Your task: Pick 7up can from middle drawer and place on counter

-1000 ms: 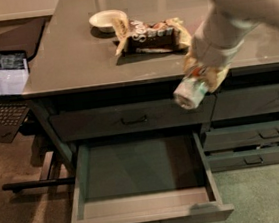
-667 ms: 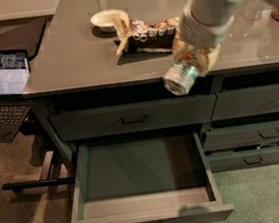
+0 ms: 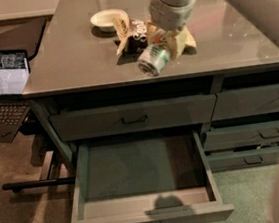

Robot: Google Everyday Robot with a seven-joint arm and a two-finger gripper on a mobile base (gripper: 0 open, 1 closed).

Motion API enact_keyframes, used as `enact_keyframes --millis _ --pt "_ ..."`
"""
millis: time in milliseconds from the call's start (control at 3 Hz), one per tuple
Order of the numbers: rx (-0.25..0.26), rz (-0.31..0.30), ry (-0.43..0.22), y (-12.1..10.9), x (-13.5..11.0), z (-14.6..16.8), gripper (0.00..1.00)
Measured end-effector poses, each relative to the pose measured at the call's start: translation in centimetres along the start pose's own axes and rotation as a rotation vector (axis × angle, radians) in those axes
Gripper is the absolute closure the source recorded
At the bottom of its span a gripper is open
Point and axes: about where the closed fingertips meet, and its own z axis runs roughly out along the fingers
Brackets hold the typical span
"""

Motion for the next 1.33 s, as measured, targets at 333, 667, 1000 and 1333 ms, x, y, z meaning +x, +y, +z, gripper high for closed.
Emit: enact_keyframes --millis 333,667,1000,1333 --pt "-0.028 0.135 -0.106 -0.3 2.2 3.7 1.00" --pt "0.007 0.323 -0.247 0.2 4.2 6.0 1.00" --pt "0.069 0.469 -0.370 0.5 5.4 6.6 1.00" --pt "0.124 0.576 -0.431 1.2 6.5 6.0 1.00"
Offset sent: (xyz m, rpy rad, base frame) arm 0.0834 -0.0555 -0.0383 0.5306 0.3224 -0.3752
